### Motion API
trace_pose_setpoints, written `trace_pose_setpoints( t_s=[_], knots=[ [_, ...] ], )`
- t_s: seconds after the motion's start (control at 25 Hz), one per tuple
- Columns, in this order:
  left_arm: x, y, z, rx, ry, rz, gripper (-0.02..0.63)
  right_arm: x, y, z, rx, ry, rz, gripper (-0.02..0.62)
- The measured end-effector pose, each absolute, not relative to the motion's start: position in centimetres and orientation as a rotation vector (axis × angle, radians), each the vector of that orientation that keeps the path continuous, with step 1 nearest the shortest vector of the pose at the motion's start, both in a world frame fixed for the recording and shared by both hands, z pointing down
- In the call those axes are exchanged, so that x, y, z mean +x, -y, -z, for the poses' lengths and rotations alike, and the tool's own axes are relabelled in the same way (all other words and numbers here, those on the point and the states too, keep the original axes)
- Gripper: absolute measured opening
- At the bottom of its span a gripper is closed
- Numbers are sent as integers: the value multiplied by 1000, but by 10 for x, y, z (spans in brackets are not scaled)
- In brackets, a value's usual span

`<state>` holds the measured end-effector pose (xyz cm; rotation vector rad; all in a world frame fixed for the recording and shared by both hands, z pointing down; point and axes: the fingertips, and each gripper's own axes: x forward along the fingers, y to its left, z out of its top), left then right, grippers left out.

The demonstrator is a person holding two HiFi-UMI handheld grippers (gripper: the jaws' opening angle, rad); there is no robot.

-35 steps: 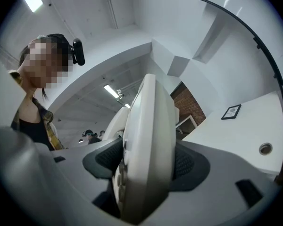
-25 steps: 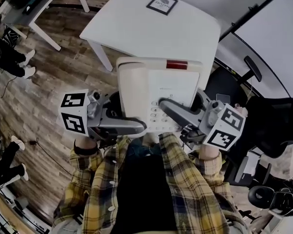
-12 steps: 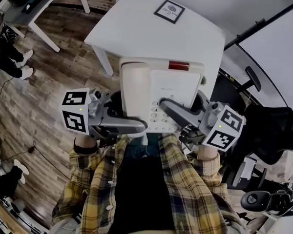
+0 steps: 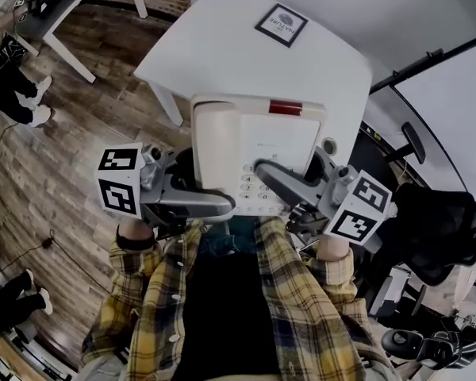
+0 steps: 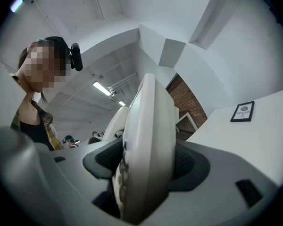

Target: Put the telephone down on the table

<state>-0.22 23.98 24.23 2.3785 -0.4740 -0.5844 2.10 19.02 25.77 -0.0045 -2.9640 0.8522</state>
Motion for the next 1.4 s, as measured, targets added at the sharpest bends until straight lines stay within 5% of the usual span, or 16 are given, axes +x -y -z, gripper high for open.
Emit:
trace_pose_setpoints(
  t_s=[1.4],
  knots=[
    [-46, 59, -235, 2336, 283, 407, 428, -16, 103, -255, 265, 2995, -1020, 279]
  ],
)
